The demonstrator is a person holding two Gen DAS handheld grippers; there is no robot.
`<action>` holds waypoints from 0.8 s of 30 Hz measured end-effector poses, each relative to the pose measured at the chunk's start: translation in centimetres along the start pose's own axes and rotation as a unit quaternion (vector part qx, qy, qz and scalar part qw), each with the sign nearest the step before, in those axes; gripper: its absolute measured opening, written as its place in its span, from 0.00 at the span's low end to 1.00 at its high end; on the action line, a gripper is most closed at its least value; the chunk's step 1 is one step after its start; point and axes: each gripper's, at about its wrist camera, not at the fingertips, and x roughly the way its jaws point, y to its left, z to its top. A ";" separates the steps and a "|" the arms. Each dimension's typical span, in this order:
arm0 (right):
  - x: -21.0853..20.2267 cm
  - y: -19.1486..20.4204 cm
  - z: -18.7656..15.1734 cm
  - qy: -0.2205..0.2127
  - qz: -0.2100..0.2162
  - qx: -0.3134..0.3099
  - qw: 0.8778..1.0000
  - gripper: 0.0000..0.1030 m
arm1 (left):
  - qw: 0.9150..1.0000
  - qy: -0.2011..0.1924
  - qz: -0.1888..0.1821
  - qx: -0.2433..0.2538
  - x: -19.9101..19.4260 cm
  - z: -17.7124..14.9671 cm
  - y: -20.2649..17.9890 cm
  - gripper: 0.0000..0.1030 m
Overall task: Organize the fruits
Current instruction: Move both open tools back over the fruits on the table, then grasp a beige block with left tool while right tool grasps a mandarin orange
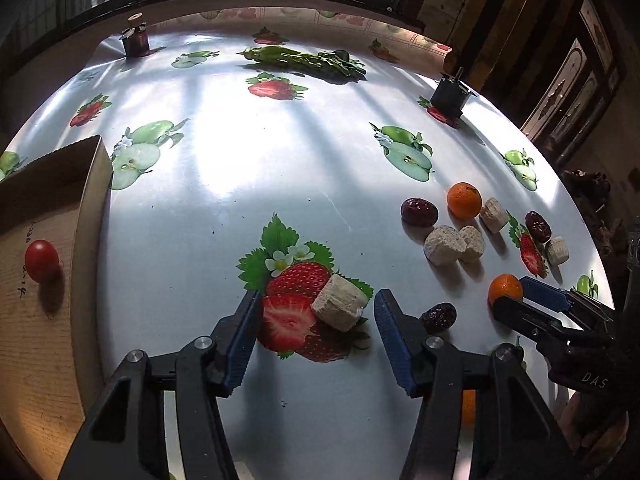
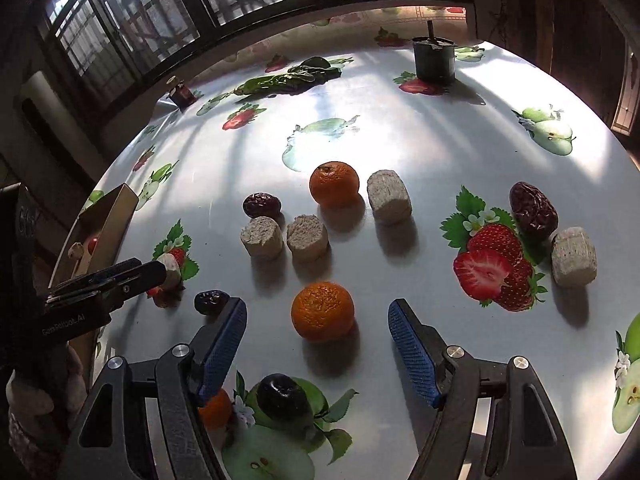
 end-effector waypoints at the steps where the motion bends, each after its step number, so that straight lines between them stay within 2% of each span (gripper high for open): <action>1: 0.2 0.2 0.0 0.002 -0.005 -0.005 1.000 0.73 | 1.000 -0.001 -0.001 0.007 0.2 -0.1 -0.3 0.52; 4: 0.7 0.6 -0.1 0.001 -0.019 -0.019 1.000 0.68 | 1.000 -0.003 0.004 0.027 0.7 -0.2 -1.1 0.47; 5: 0.8 0.8 -0.1 0.001 -0.024 -0.025 0.999 0.65 | 0.999 -0.008 0.012 0.035 0.7 -0.3 -1.3 0.41; 6: 0.8 0.9 -0.2 0.000 -0.028 -0.029 0.999 0.60 | 0.999 -0.009 0.018 0.041 0.8 -0.3 -1.5 0.29; 7: 0.9 1.1 -0.2 -0.001 -0.033 -0.034 0.999 0.57 | 0.999 -0.010 0.020 0.044 0.7 -0.3 -1.6 0.27; 9: 0.9 1.4 -0.2 -0.004 -0.044 -0.043 0.998 0.43 | 0.999 -0.012 0.022 0.041 0.6 -0.3 -1.5 0.27; 11: 0.9 1.4 -0.2 -0.005 -0.052 -0.044 0.998 0.34 | 0.999 -0.020 0.028 0.038 0.2 -0.5 -1.4 0.27; 19: -0.3 1.8 -0.4 -0.014 -0.048 -0.034 0.998 0.34 | 0.998 -0.062 0.007 0.024 -4.4 -1.5 -0.8 0.27; 24: -1.4 3.3 -0.5 -0.025 -0.050 -0.047 0.997 0.34 | 0.996 -0.083 0.014 0.024 -6.6 -2.4 -0.5 0.27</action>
